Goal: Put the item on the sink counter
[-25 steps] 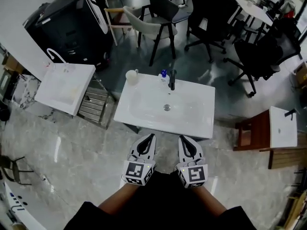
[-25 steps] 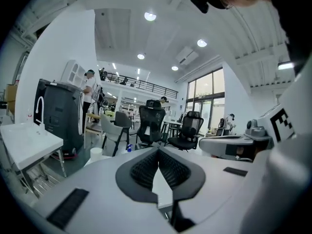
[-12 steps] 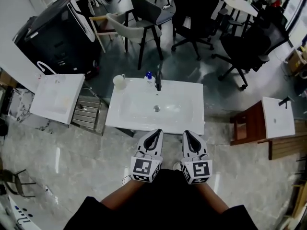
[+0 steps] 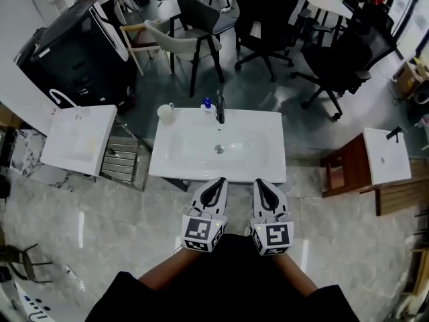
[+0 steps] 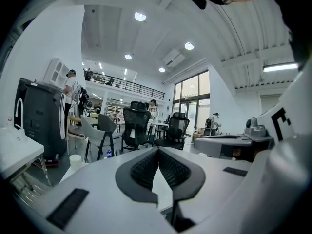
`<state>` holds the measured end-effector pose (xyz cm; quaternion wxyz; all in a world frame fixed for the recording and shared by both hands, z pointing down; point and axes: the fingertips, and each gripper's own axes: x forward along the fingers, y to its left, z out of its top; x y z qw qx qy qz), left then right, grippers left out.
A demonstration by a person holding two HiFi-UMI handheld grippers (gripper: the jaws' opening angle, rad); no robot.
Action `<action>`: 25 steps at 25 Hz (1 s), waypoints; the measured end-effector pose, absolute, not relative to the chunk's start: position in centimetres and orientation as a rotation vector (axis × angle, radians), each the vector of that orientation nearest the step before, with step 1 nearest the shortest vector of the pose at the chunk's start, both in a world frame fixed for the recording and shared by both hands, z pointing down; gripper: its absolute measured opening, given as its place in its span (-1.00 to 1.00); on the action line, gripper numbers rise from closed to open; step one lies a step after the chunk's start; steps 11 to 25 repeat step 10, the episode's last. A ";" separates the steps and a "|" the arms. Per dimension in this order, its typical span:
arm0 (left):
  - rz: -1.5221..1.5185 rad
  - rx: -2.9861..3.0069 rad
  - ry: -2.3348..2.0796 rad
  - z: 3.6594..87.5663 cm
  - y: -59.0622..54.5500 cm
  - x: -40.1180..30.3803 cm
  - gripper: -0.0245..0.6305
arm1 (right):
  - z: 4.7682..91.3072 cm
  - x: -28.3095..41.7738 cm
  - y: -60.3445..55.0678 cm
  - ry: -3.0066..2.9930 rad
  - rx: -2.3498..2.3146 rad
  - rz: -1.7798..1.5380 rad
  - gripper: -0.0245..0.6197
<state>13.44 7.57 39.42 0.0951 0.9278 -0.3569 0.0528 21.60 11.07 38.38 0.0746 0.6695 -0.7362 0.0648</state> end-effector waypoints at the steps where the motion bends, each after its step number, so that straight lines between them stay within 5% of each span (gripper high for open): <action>1: 0.160 2.752 -1.056 39.4 7.8 13.2 -0.88 | 38.4 21.3 11.2 -2.209 2.008 0.195 -0.83; 25: 0.148 2.724 -1.087 40.2 8.5 8.2 -0.88 | 39.2 16.4 11.3 -2.238 1.971 0.188 -0.83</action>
